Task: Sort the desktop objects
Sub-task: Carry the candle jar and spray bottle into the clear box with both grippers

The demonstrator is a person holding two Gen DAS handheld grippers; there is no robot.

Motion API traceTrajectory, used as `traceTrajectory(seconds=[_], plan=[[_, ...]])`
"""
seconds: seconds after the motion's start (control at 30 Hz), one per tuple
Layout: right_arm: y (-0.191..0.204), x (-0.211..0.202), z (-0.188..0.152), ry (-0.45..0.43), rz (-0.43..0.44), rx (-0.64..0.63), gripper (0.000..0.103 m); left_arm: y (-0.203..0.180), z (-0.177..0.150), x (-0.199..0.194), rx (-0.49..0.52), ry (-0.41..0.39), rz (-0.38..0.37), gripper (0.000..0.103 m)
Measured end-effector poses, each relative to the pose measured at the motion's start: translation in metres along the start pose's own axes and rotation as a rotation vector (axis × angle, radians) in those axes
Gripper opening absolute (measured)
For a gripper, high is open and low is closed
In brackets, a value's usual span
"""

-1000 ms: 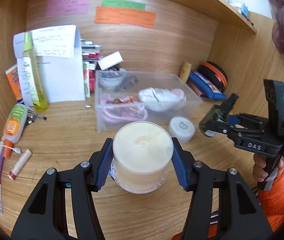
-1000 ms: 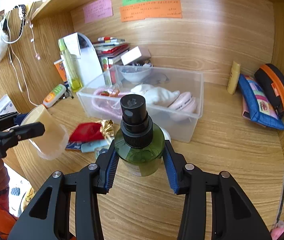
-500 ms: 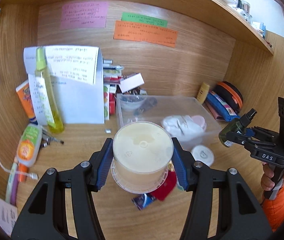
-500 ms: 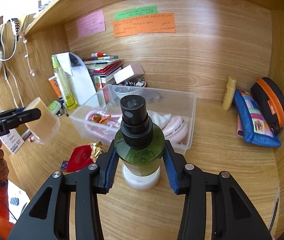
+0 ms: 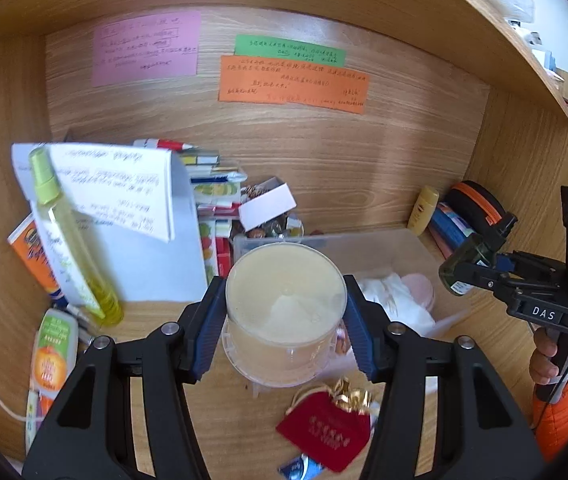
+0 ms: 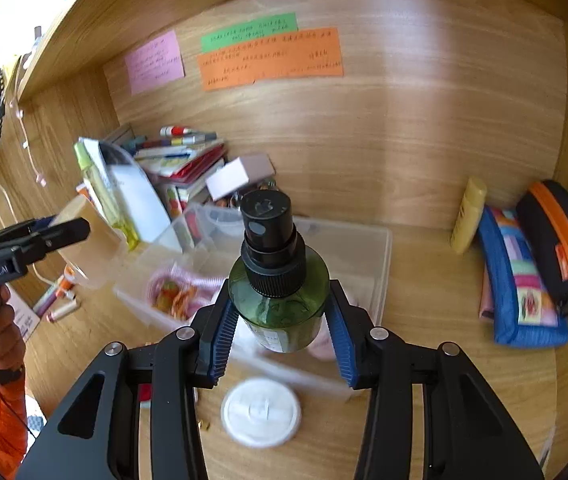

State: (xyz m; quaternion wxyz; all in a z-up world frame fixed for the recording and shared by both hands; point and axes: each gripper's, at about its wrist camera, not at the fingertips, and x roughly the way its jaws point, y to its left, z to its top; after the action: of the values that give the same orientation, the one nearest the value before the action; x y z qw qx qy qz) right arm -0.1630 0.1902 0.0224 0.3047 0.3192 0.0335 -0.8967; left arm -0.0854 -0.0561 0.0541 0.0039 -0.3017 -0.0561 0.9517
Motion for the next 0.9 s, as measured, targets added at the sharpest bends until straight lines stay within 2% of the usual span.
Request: traceTrajectory(seconds=[0.13,0.43,0.57,0.67,0.73,0.9], plan=[[-0.001,0.009,0.012,-0.003,-0.018,-0.011,0.039,-0.005,0.013,0.015,0.009,0.001,0.004,0.056],[-0.009,0.051,0.023,0.052,-0.058,-0.013,0.039,-0.014,0.028,0.059,0.025,0.042,0.004,0.056],[-0.018,0.072,0.017,0.083,-0.086,0.008,0.039,-0.015,0.025,0.08,0.004,0.061,-0.011,0.056],[-0.024,0.084,0.011,0.111,-0.102,0.015,0.039,-0.017,0.018,0.098,0.003,0.087,0.009,0.056],[-0.024,0.091,0.01,0.118,-0.133,0.003,0.039,-0.018,0.014,0.107,0.016,0.102,0.019,0.056],[-0.015,0.099,0.006,0.128,-0.149,-0.037,0.039,-0.022,0.005,0.129,0.026,0.153,0.033,0.056]])
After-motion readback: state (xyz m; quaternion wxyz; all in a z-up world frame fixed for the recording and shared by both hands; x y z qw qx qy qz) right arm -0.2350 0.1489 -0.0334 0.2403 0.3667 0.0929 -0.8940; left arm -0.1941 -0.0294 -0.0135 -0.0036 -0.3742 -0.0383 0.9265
